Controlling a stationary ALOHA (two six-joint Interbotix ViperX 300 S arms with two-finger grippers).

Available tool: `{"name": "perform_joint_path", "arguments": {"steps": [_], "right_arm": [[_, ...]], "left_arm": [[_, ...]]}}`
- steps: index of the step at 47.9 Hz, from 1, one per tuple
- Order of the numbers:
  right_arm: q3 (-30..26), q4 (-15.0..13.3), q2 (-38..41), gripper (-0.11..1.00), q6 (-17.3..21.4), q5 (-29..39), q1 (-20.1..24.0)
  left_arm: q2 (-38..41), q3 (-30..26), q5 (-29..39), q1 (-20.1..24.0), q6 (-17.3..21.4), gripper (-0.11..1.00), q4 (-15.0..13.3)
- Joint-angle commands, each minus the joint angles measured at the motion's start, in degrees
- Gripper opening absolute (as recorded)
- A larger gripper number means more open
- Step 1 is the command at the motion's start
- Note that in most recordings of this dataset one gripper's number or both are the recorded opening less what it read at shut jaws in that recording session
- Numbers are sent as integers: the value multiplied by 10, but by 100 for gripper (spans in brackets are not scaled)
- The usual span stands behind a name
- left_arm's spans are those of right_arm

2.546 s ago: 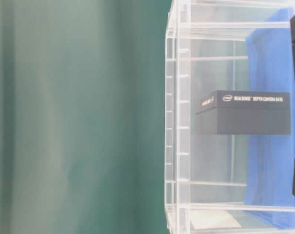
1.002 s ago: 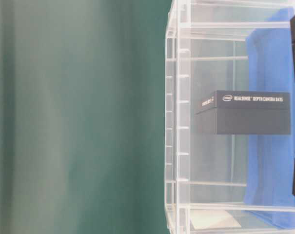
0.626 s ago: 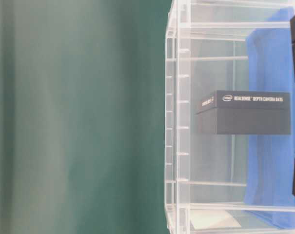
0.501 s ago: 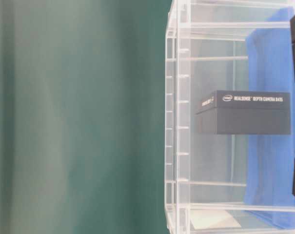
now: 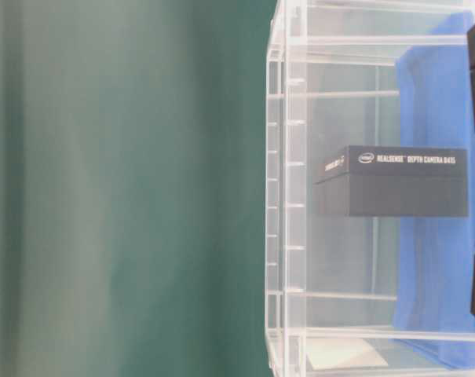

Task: Take the box out of the case with both arms.

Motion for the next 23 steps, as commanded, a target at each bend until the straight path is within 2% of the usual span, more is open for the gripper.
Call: {"name": "perform_joint_path", "arguments": {"steps": [1,23], "right_arm": [[-10,1,-5,85,0,-3,-2],[-10,7,-6,85,1,-3,-2]], "left_arm": [[-4,-9,-2,2,0,85,1],[-4,-8,-2,2,1,85,0]]}}
